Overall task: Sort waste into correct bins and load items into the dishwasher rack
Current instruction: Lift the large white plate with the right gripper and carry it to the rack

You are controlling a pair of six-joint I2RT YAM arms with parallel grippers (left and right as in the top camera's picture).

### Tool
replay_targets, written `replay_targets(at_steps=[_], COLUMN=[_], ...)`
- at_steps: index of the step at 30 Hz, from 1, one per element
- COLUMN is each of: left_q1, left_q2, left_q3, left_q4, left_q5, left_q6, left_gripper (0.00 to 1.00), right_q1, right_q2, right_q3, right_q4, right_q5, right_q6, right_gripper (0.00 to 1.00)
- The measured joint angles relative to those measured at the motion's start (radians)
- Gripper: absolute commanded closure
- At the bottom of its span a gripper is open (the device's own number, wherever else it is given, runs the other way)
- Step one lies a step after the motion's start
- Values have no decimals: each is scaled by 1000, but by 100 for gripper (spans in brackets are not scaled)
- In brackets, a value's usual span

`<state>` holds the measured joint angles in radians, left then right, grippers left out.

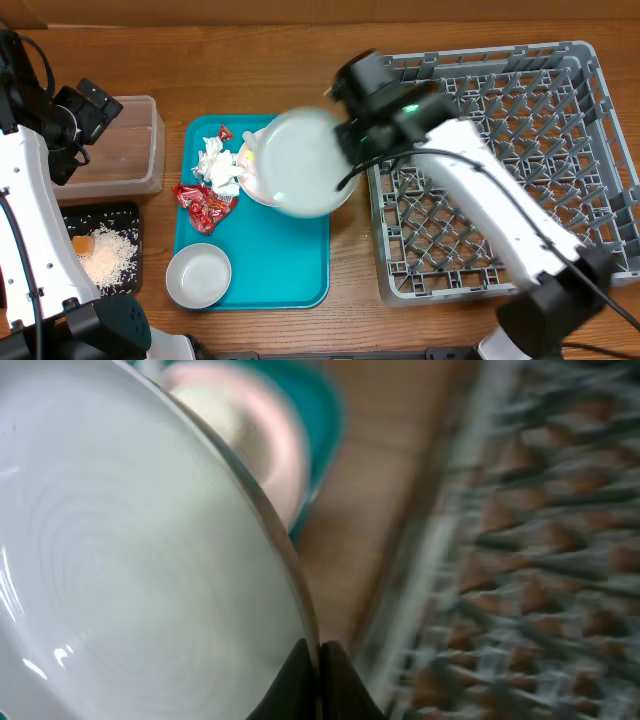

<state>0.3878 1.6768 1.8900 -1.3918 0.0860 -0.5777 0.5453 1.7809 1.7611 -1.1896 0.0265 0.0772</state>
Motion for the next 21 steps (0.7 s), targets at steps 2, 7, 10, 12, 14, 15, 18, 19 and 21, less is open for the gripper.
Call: replay_targets(at_steps=[2, 7, 10, 12, 14, 15, 18, 19, 21], left_q1=[0, 0, 0, 0, 0, 0, 0, 0, 0], left_q2=[0, 0, 0, 0, 0, 0, 0, 0, 0], left_q3=[0, 0, 0, 0, 0, 0, 0, 0, 0], left_q4=[0, 0, 0, 0, 0, 0, 0, 0, 0], left_q5=[0, 0, 0, 0, 0, 0, 0, 0, 0], left_q6=[0, 0, 0, 0, 0, 0, 0, 0, 0], left_gripper=[0, 0, 0, 0, 0, 0, 0, 0, 0], right_q1=[-52, -178, -247, -293, -336, -359, -412, -424, -441], right_q2=[-32, -68, -67, -67, -66, -64, -57, -53, -42], right_q3=[8, 12, 12, 12, 12, 12, 12, 12, 12], right_q4=[1, 16, 39, 81, 130, 152, 205, 223, 246], right_q5=[78, 276, 337, 366, 401, 423, 491, 510, 553], right_q6=[0, 1, 0, 1, 0, 1, 0, 0, -3], right_gripper=[96, 96, 96, 96, 96, 96, 96, 96, 96])
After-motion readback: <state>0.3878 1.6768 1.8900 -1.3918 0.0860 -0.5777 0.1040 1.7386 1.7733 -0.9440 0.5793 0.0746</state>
